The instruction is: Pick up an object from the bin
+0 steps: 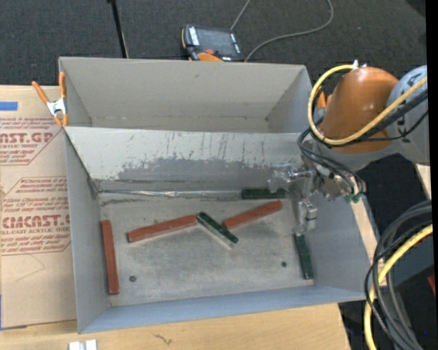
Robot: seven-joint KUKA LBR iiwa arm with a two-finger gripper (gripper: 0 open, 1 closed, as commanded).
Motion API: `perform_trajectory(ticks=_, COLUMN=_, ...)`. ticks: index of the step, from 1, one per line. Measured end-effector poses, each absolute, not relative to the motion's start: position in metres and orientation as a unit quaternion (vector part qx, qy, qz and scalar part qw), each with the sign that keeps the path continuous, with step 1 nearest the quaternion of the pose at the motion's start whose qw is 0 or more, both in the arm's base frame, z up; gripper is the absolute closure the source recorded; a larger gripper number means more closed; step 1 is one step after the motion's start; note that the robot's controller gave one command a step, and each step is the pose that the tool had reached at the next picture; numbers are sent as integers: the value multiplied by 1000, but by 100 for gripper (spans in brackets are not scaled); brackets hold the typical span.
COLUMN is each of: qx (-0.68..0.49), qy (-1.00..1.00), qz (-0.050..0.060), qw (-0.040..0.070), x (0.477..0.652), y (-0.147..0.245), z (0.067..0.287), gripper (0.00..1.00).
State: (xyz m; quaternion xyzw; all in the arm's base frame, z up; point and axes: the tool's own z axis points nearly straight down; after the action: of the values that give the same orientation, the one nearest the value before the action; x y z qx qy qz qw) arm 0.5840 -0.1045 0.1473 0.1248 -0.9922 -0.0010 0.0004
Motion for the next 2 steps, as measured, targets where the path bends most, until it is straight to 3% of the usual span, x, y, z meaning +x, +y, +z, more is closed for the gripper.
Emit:
perform_trajectory(ticks=1, qx=144, qy=-990, qz=-3, qw=2, x=589, y=-45, z=65, gripper=0)
perform_trajectory(ticks=2, qx=142, qy=-990, qz=0, qw=-1, x=591, y=-48, z=70, gripper=100)
